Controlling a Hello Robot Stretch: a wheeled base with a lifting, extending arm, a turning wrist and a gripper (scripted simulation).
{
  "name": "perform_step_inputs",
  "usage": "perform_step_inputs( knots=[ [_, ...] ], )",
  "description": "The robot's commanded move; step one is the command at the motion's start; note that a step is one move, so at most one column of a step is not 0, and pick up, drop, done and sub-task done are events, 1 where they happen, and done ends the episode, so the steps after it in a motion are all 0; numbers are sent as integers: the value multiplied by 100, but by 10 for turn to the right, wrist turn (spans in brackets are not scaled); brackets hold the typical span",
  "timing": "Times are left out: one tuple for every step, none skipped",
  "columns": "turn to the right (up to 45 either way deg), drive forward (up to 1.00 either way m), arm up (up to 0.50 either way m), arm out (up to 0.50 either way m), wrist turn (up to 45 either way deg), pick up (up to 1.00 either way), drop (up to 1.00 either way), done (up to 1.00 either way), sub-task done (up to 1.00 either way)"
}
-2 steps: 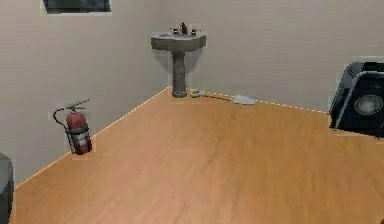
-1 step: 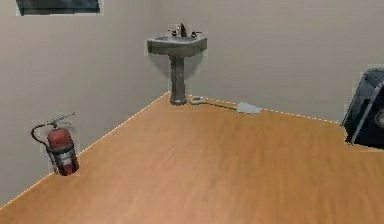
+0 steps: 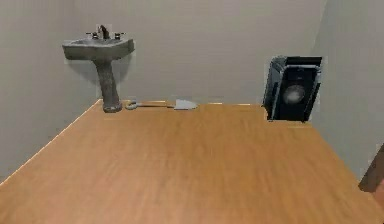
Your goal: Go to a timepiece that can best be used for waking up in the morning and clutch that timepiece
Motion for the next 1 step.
perform_step_inputs(
  knots=[
    [0,60,0,0,0,0,0,0,0]
  ],
)
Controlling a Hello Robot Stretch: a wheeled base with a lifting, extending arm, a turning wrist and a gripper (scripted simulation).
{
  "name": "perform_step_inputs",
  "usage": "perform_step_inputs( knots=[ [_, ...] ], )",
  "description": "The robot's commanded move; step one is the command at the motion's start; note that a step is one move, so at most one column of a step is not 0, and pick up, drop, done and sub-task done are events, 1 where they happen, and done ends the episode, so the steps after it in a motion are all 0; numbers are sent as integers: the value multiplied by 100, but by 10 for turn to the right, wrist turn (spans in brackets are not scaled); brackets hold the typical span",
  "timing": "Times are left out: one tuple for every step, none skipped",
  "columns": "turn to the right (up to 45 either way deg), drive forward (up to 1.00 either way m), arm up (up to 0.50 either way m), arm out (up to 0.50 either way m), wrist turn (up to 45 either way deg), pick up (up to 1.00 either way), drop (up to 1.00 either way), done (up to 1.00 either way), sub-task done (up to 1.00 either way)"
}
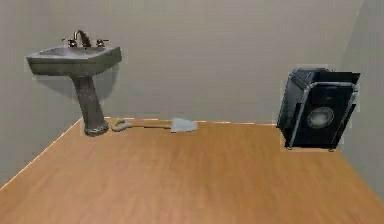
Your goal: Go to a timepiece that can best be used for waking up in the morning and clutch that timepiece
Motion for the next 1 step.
perform_step_inputs(
  knots=[
    [450,0,0,0,0,0,0,0,0]
  ],
)
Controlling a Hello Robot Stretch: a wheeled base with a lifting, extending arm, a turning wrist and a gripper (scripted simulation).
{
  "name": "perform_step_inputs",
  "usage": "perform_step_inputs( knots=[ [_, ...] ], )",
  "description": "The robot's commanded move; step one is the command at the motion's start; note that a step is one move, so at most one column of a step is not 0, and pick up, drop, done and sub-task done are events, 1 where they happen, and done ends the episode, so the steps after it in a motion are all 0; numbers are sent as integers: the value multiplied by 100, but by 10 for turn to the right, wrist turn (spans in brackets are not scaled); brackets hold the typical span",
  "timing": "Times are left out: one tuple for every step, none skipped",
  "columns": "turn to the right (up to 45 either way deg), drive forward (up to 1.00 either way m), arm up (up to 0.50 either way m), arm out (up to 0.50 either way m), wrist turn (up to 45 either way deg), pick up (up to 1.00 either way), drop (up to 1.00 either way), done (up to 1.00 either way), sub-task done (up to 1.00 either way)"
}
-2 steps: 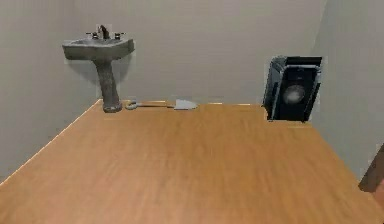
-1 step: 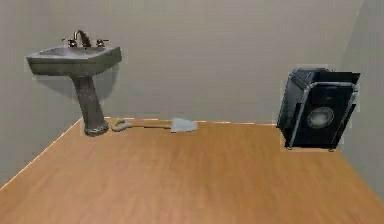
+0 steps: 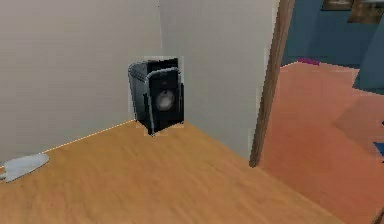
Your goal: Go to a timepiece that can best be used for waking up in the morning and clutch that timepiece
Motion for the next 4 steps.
perform_step_inputs(
  knots=[
    [180,0,0,0,0,0,0,0,0],
    [0,45,0,0,0,0,0,0,0],
    [300,0,0,0,0,0,0,0,0],
    [0,100,0,0,0,0,0,0,0]
  ],
)
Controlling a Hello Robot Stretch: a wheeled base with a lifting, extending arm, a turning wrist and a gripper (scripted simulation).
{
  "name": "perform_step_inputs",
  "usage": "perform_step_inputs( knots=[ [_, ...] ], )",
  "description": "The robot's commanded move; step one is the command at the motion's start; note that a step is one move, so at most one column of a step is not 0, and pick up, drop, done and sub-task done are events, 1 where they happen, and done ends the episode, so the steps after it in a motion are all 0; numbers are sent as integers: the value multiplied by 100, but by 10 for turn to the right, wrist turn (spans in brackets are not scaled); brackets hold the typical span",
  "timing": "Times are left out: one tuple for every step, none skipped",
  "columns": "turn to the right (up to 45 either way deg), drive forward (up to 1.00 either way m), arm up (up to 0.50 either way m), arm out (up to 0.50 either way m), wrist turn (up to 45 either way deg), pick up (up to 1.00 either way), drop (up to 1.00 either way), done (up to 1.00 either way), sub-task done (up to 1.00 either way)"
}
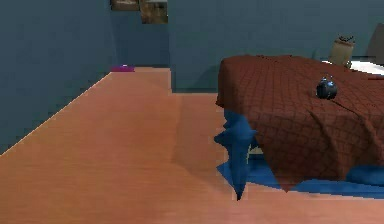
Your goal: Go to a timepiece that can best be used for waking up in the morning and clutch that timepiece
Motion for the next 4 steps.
perform_step_inputs(
  knots=[
    [60,0,0,0,0,0,0,0,0],
    [0,30,0,0,0,0,0,0,0],
    [360,0,0,0,0,0,0,0,0],
    [0,30,0,0,0,0,0,0,0]
  ],
)
